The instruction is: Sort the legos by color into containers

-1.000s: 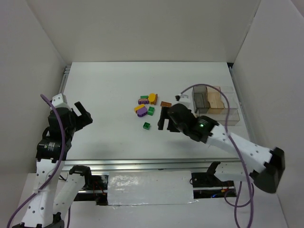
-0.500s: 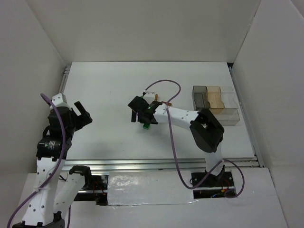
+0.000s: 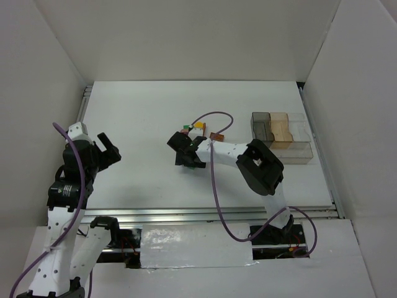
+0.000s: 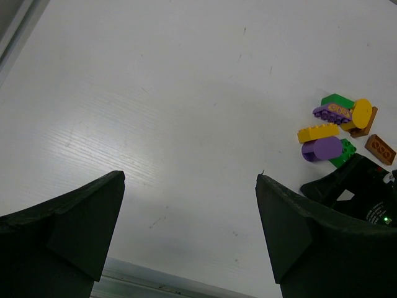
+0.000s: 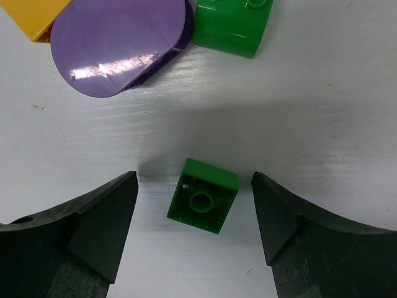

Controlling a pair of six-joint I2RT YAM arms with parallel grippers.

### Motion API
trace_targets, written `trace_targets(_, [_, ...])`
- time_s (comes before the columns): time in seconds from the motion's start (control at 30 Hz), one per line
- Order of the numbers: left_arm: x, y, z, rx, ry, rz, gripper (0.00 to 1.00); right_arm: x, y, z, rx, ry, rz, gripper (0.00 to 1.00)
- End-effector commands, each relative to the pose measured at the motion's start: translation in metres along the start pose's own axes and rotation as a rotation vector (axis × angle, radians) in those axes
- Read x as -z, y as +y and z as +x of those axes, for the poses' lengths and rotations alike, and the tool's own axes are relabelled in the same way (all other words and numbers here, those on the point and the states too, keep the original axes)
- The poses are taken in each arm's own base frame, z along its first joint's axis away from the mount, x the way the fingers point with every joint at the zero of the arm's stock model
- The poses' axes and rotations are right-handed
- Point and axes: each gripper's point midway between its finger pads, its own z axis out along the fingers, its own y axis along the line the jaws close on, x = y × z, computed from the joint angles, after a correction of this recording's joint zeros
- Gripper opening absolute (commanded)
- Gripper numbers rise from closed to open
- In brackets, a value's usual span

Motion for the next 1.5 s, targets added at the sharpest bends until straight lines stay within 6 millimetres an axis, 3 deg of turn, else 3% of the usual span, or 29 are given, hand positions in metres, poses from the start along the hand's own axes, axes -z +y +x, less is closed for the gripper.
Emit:
trace_targets(0.0, [0.004, -0.007, -0.015, 0.008, -0.046, 0.032, 1.0, -0.006, -0.007, 0.001, -0.033, -0.018, 0.022, 0.81])
trace_targets(0.2, [0.005, -0.009, -0.016, 0.007, -0.052, 0.044, 0.99, -0.013, -0.014, 0.001, -0.025, -0.025, 0.044, 0.69])
trace_targets(0.3, [0.005, -0.01, -0.016, 0.005, -0.049, 0.047, 1.0, -0.012, -0.014, -0.002, -0.021, -0.03, 0.038, 0.41])
trace_targets(0.33, [0.005, -0.01, -0.016, 0.006, -0.051, 0.047, 1.0, -0.008, -0.012, -0.005, -0.025, -0.039, 0.029, 0.27])
trace_targets(0.4, [0.005, -0.009, -0.016, 0.005, -0.049, 0.047, 1.0, -0.003, -0.014, -0.006, -0.021, -0.038, 0.016, 0.19])
trace_targets(0.43, [0.005, -0.009, -0.016, 0.005, -0.049, 0.047, 0.99, 0.002, -0.011, -0.009, -0.023, -0.048, -0.003, 0.04])
trace_targets(0.5, [0.005, -0.009, -0.016, 0.005, -0.049, 0.047, 0.99, 0.019, -0.009, -0.02, 0.024, -0.072, -0.065, 0.0])
trace_targets(0.53, [0.005, -0.009, -0.015, 0.005, -0.048, 0.046, 1.0, 0.041, 0.008, -0.037, 0.025, -0.11, -0.177, 0.0])
trace_targets(0.6, [0.005, -0.01, -0.016, 0.006, -0.051, 0.049, 0.99, 0.057, 0.007, -0.048, 0.109, -0.155, -0.263, 0.0])
trace_targets(0.63, [0.005, -0.01, -0.016, 0.006, -0.051, 0.049, 0.99, 0.084, 0.004, -0.072, 0.092, -0.199, -0.34, 0.0])
trace_targets(0.7, [0.005, -0.011, -0.015, 0.002, -0.049, 0.055, 1.0, 0.096, -0.02, -0.092, 0.124, -0.248, -0.359, 0.0])
trace_targets(0.73, [0.005, -0.011, -0.015, 0.002, -0.048, 0.057, 1.0, 0.11, -0.047, -0.123, 0.067, -0.309, -0.344, 0.0])
trace_targets(0.83, [0.005, -0.015, -0.015, -0.004, -0.044, 0.076, 0.99, 0.117, -0.102, -0.167, -0.015, -0.393, -0.258, 0.0])
trace_targets(0.87, [0.005, -0.015, -0.014, -0.006, -0.04, 0.079, 0.99, 0.11, -0.139, -0.19, -0.076, -0.438, -0.159, 0.0])
trace_targets(0.9, [0.005, -0.015, -0.014, -0.005, -0.041, 0.076, 1.0, 0.106, -0.158, -0.203, -0.113, -0.456, -0.107, 0.0])
trace_targets(0.93, [0.005, -0.013, -0.015, -0.004, -0.045, 0.07, 0.99, 0.094, -0.191, -0.222, -0.175, -0.455, -0.009, 0.0])
trace_targets(1.03, [0.007, -0.011, -0.015, 0.006, -0.054, 0.059, 1.0, 0.069, -0.23, -0.24, -0.231, -0.394, 0.142, 0.0])
trace_targets(1.2, [0.008, -0.011, -0.015, 0.005, -0.055, 0.063, 0.99, 0.039, -0.287, -0.242, -0.284, -0.322, 0.34, 0.0])
trace_targets(1.33, [0.008, -0.013, -0.013, 0.001, -0.05, 0.075, 0.99, 0.023, -0.301, -0.235, -0.312, -0.271, 0.335, 0.0])
trace_targets(1.47, [0.008, -0.015, -0.013, -0.001, -0.047, 0.082, 0.99, 0.018, -0.302, -0.23, -0.313, -0.25, 0.339, 0.03])
